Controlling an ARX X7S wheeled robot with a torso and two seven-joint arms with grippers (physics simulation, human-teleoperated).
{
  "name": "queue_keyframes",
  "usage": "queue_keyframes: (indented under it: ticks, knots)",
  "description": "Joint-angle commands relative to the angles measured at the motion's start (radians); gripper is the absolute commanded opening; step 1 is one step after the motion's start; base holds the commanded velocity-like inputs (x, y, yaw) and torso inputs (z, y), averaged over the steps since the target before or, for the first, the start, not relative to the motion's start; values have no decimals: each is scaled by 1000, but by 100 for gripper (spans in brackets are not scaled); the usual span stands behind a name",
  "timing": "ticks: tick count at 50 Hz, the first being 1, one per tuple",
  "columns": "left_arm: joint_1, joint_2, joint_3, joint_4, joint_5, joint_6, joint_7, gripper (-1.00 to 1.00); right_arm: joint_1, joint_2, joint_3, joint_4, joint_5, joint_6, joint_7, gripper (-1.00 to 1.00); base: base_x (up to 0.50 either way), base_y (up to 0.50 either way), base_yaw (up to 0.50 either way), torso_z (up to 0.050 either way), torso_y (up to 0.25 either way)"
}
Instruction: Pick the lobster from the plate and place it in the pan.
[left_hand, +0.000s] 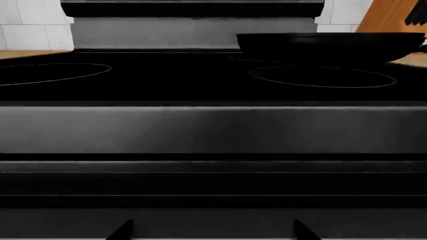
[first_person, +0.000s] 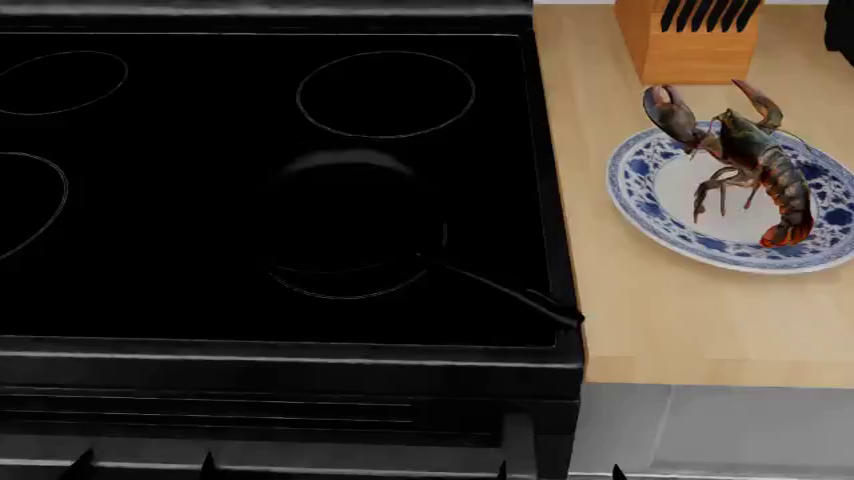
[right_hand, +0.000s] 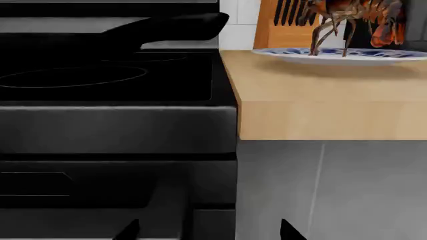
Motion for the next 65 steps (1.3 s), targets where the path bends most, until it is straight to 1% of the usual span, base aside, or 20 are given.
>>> queue_keyframes:
  ticks: [1,6,8,19,32,40,43,45,46,47,48,50,51,56,57,60,62,63,64,65]
  knots:
    - [0,-10,11,0,-10,0,-11,100,-6,44,-53,-11,44,0,53,100,0,0,0,0,0]
    - [9,-28,18,16,-51,16,-26,100,3,54,-72,0,24,-1,79,100,0,0,0,0,0]
    - [8,-31,18,18,-48,10,-53,100,7,57,-74,7,35,2,79,100,0,0,0,0,0]
    - [-3,-55,41,-3,-96,0,-62,100,2,72,-96,-6,21,8,120,100,2,0,0,0,0]
    - [-11,-72,68,-19,-94,-6,-95,100,7,85,-106,8,48,-4,134,100,-386,0,0,0,0]
    - [-10,-80,71,-7,-141,-5,-84,100,6,94,-115,4,61,-9,143,100,-415,0,0,0,0]
    - [-9,-85,77,-2,-144,-14,-87,100,6,97,-118,1,64,-14,148,100,-55,0,0,0,0]
    - [0,-97,109,18,-100,-22,-96,100,-1,94,-114,-24,92,1,144,100,0,0,0,0,0]
    - [3,-95,105,25,-134,-24,-78,100,-2,96,-119,-30,83,7,150,100,0,0,0,0,0]
    - [6,-101,118,37,-103,-39,-94,100,-3,98,-122,-37,86,14,149,100,0,0,0,0,0]
    - [8,-100,114,45,-114,-42,-95,100,-1,99,-122,-41,89,22,151,100,0,0,0,0,0]
    - [13,-104,100,87,-147,-88,-97,100,5,106,-122,-83,94,63,156,100,0,0,0,0,0]
    - [14,-102,85,112,-210,-122,-73,100,10,110,-121,-101,93,79,160,100,0,0,0,0,0]
    - [-10,-115,98,222,-179,-249,-144,100,12,134,-129,-261,79,199,181,100,0,0,0,0,0]
    - [-12,-118,91,269,-208,-284,-140,100,18,141,-125,-305,83,229,181,100,0,0,0,0,0]
    - [-19,-142,105,365,-213,-372,-147,100,40,164,-128,-401,73,318,187,100,0,0,0,0,0]
    - [-47,-161,111,474,-208,-492,-177,100,64,185,-107,-511,102,415,177,100,0,0,0,0,0]
    - [-54,-164,110,494,-212,-520,-182,100,70,189,-103,-539,107,443,179,100,0,0,0,0,0]
    - [-75,-160,93,533,-267,-603,-175,100,84,190,-80,-586,134,486,179,100,0,0,0,0,0]
    - [-82,-165,101,549,-255,-625,-189,100,90,194,-76,-604,139,508,180,100,0,0,0,0,0]
